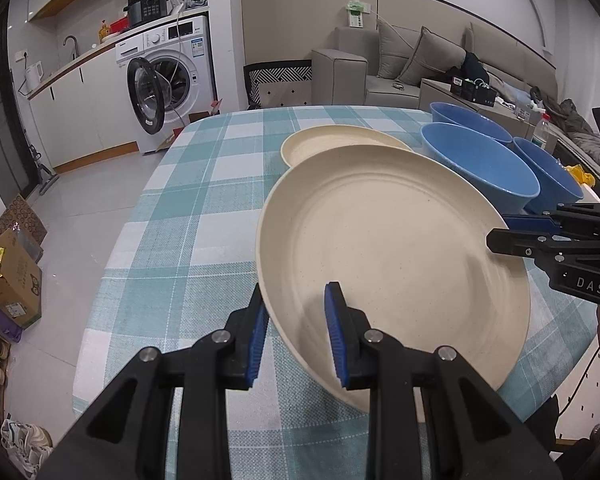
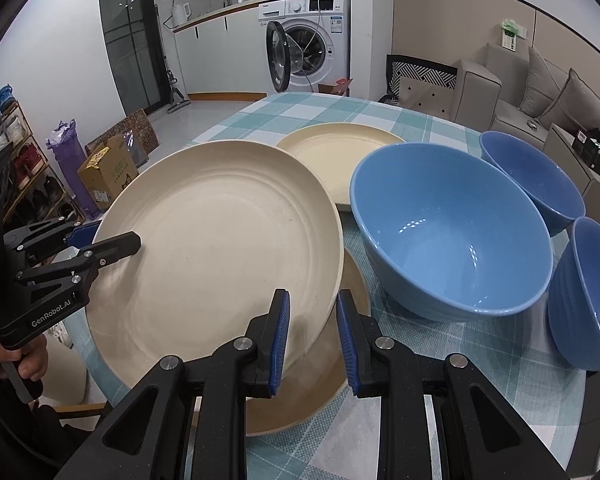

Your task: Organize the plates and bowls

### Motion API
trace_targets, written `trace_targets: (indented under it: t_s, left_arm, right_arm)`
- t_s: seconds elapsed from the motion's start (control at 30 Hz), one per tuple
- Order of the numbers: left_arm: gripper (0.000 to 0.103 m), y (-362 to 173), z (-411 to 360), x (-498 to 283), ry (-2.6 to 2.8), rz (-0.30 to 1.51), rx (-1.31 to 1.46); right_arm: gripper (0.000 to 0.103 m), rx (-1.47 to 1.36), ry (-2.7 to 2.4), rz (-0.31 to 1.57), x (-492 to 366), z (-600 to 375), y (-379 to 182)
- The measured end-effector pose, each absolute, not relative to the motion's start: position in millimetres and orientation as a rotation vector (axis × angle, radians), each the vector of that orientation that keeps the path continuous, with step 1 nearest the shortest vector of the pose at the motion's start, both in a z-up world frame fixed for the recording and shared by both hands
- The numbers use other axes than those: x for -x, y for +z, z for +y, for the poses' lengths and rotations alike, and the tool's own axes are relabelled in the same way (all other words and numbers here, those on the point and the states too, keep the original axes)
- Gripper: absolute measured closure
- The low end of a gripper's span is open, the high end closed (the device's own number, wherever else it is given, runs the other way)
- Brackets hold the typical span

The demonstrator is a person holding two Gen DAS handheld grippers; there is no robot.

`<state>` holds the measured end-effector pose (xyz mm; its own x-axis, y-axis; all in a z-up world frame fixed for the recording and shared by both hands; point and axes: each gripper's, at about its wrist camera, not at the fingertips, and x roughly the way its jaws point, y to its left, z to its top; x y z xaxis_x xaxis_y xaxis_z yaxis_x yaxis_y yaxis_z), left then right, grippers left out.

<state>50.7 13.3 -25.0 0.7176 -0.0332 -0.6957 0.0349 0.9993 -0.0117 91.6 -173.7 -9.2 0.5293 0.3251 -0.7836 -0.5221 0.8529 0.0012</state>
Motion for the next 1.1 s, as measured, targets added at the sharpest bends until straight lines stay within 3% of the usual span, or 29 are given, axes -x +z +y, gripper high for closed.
trace_targets:
  t_s: [1.1]
  left_arm:
    - [0.077,-50,-13,-65,-0.072,0.840,-0.092]
  right_arm:
    - [0.078,0.304,0.477,0.884,-87,-179,-23]
